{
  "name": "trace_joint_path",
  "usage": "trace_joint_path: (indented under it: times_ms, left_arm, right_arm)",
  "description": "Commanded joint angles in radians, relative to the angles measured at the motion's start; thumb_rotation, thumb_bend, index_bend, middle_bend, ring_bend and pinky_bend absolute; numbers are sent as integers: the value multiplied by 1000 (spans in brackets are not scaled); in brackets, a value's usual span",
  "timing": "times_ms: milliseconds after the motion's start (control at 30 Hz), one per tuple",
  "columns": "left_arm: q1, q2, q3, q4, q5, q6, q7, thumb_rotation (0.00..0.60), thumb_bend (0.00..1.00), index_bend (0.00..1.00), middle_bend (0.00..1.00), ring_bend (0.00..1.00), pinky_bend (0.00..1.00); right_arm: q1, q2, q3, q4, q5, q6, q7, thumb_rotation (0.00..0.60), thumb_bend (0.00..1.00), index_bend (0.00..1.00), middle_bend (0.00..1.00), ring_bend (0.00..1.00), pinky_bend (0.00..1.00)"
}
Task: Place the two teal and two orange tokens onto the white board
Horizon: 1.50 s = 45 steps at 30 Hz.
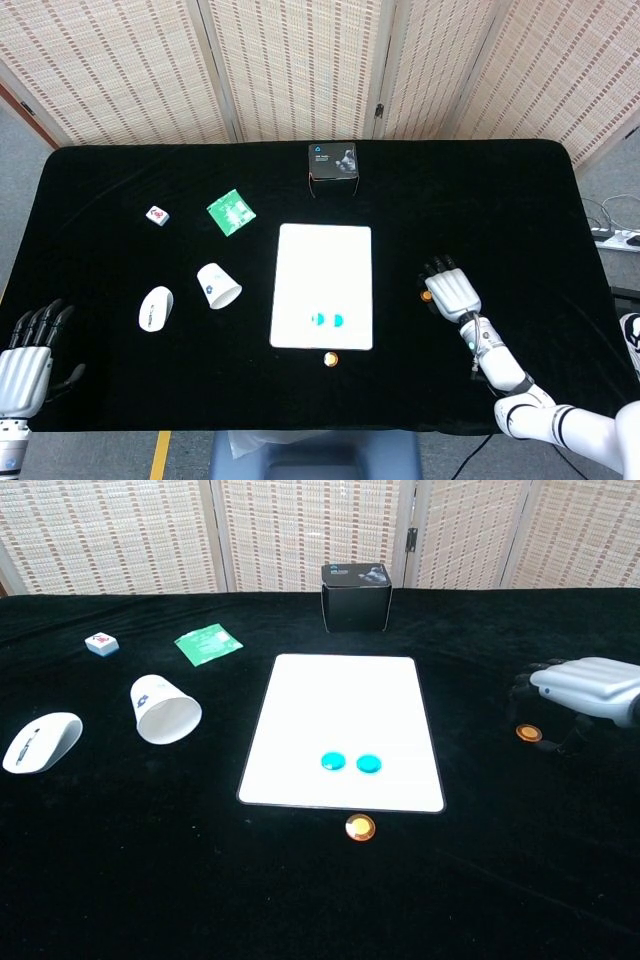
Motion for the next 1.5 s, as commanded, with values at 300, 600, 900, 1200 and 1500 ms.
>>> trace_joint_path:
  times_ms: [300, 600, 900, 1200, 1500]
  left_arm:
    - [-1, -3, 0, 6, -4, -4, -2, 600, 329, 62, 0, 30, 0]
    - [-1, -6, 0, 11, -9, -8, -4, 600, 328, 62, 0, 30, 0]
    - [-4, -2, -2, 6, -3, -4, -2, 600, 329, 62, 0, 30, 0]
    - [-2, 0, -1, 1, -3, -1, 1, 600, 329, 62, 0, 31, 0]
    - [2, 5, 0, -3, 1, 7, 0, 600, 328, 62, 0, 30, 0]
  right_arm:
    - [-3, -9, 11, 11, 3, -9, -11, 600, 443, 425, 196, 15, 0]
    - [-5, -14, 19, 15, 7, -12, -21, 600, 443, 478, 212, 19, 0]
    - [15, 32, 55, -78, -5, -19, 7, 600, 443, 478, 213, 21, 0]
    - [113, 18, 126, -141, 34, -62, -62, 600, 442, 478, 213, 20, 0]
    - [245, -87, 178, -104, 136, -112, -188, 600, 442, 478, 213, 19, 0]
